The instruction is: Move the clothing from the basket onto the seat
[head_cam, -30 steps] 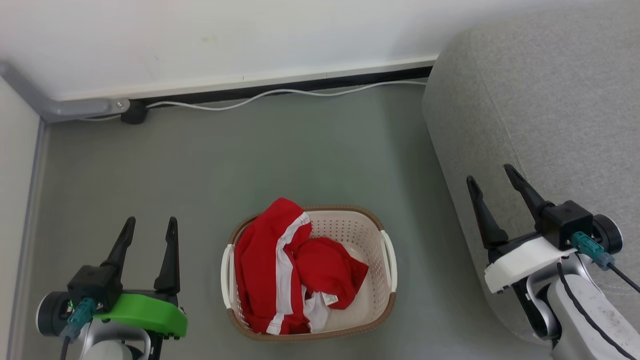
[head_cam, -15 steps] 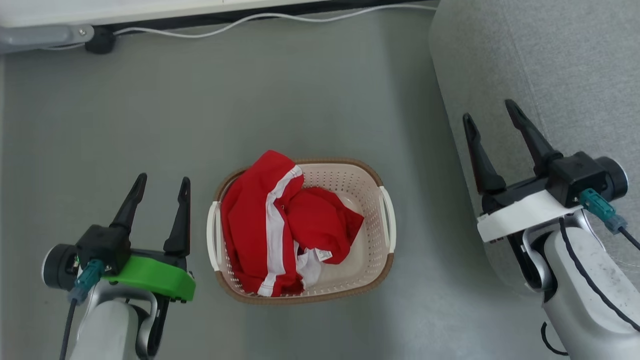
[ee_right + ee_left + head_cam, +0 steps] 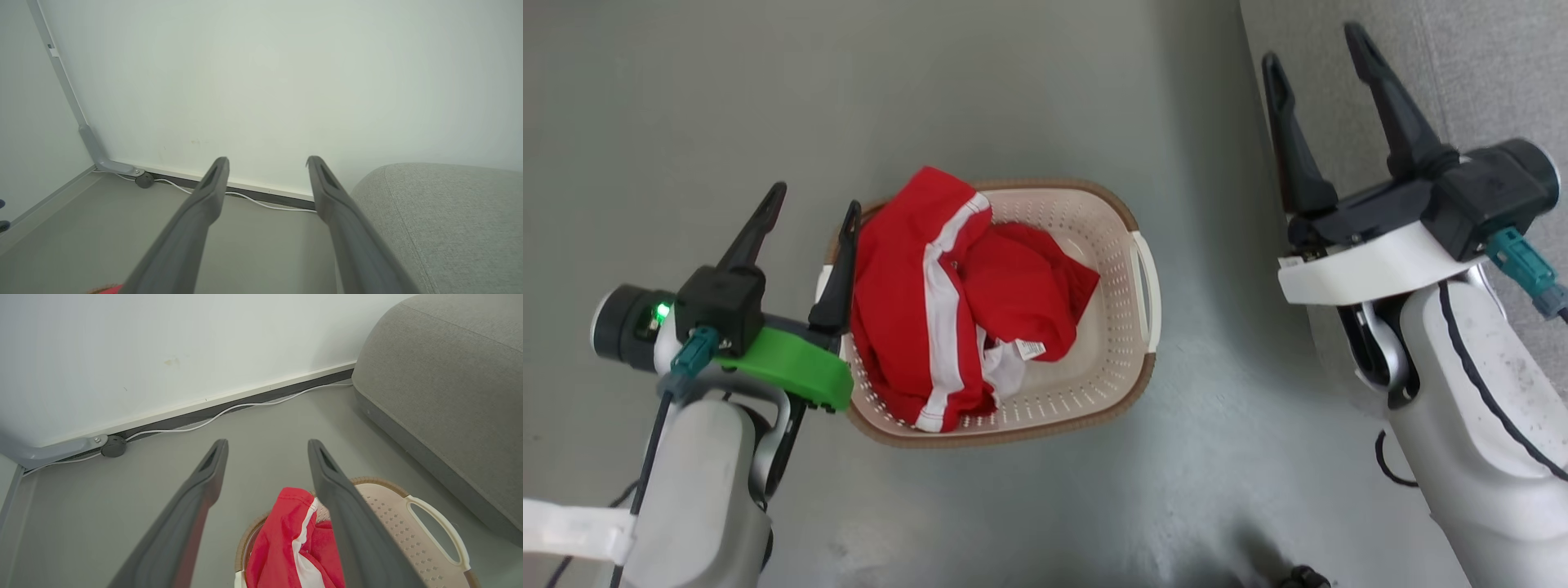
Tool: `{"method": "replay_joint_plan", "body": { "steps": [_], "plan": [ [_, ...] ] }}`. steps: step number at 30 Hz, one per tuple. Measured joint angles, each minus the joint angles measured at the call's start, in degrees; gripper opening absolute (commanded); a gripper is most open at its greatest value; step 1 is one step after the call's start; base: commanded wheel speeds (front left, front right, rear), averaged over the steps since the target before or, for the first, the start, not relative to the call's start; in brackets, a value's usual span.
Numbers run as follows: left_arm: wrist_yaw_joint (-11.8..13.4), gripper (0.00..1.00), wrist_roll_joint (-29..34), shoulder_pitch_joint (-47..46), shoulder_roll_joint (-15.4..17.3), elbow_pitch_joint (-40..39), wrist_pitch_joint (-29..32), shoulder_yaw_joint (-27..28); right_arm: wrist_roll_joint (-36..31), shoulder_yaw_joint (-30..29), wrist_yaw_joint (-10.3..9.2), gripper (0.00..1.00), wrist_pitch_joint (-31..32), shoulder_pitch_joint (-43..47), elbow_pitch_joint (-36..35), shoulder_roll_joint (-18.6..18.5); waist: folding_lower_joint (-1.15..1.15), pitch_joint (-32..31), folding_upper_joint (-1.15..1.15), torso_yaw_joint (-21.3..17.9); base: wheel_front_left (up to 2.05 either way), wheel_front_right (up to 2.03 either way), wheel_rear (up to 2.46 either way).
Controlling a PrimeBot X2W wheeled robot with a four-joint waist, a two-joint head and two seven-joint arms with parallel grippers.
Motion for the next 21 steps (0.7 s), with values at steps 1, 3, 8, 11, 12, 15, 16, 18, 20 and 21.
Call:
{"method": "replay_joint_plan", "body": {
  "steps": [1,3,8,11,12,15,16,18,20,21],
  "plan": [
    [0.00,1.00,0.22,-0.64,0.20,0.07,0.42,-0.27,-0.14,-0.02,0.01,1.00,0.01,-0.62,-0.29,0.20,0.00,0.79,0.00,-0.24,0.00,0.00,0.00],
    [-0.02,1.00,0.83,-1.99,0.86,0.29,1.31,-0.93,-0.41,-0.02,0.21,1.00,0.00,-1.81,-0.92,0.69,0.00,2.38,0.00,-0.78,0.00,0.00,0.00],
    [-0.04,1.00,1.76,-5.32,3.08,1.12,3.96,-1.48,-0.47,-0.18,0.24,1.00,0.00,-3.93,-1.64,2.00,0.00,6.32,0.00,-2.37,0.00,0.00,0.00],
    [-0.04,1.00,3.11,-7.12,4.81,1.62,5.84,-1.86,-0.47,-0.18,0.25,1.00,0.00,-5.04,-2.13,3.16,0.00,8.67,0.00,-3.46,0.00,0.00,0.00],
    [-0.04,1.00,3.54,-7.72,5.43,1.74,6.47,-1.97,-0.47,-0.19,0.26,1.00,0.00,-5.47,-2.27,3.58,0.00,9.44,0.00,-3.84,0.00,0.00,0.00],
    [-0.05,1.00,3.93,-9.71,6.95,2.16,7.59,-2.11,-0.47,-0.22,0.44,1.00,0.00,-6.93,-2.42,4.85,0.00,11.76,0.00,-5.04,0.00,0.00,0.00],
    [-0.05,1.00,4.23,-10.35,7.37,2.52,8.02,-2.29,-0.47,-0.22,0.60,1.00,0.00,-7.37,-2.41,5.20,0.00,12.47,0.00,-5.48,0.00,0.00,0.00],
    [-0.05,1.00,4.27,-11.31,7.94,3.28,8.48,-2.87,-0.52,-0.29,0.69,1.00,0.00,-7.94,-2.37,5.71,0.00,13.78,0.00,-6.41,0.00,0.00,0.00],
    [-0.05,1.00,4.27,-11.83,8.24,3.92,9.11,-3.44,-0.75,-0.41,0.70,1.00,0.00,-8.06,-2.29,5.92,0.00,14.86,0.00,-7.43,0.00,0.00,0.00],
    [-0.07,1.00,4.27,-12.10,8.35,4.16,9.40,-3.75,-0.79,-0.60,0.70,1.00,0.00,-8.11,-2.21,5.93,0.00,15.34,0.00,-7.92,0.00,0.00,0.00]
  ]
}}
